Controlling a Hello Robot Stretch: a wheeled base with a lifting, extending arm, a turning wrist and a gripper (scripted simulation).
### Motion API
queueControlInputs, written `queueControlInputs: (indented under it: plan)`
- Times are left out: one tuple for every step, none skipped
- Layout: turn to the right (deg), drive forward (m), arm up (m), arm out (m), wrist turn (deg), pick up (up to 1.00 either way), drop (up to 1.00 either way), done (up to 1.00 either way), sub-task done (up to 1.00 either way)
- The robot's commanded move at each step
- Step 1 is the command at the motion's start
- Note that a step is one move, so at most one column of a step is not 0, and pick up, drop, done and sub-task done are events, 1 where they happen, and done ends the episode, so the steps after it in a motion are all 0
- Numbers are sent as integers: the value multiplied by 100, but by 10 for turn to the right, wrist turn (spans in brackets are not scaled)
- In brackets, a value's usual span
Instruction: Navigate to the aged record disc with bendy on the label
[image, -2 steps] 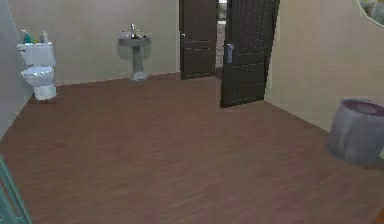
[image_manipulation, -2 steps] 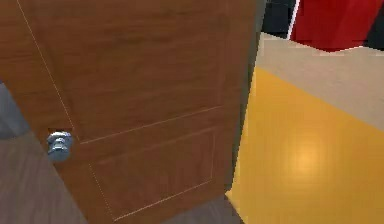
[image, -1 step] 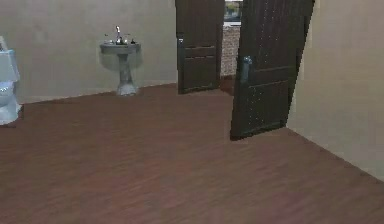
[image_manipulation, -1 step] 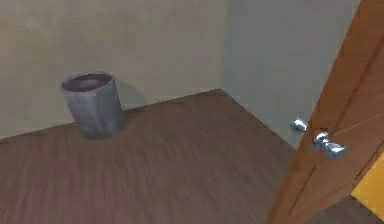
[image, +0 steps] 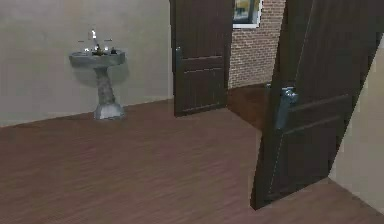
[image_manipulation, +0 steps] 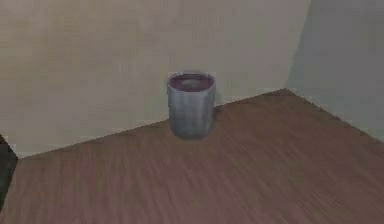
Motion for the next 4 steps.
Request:
queueControlInputs:
  plan:
    - [0,100,0,0,0,0,0,0,0]
    - [60,0,0,0,0,0,0,0,0]
    - [0,35,0,0,0,0,0,0,0]
    - [60,0,0,0,0,0,0,0,0]
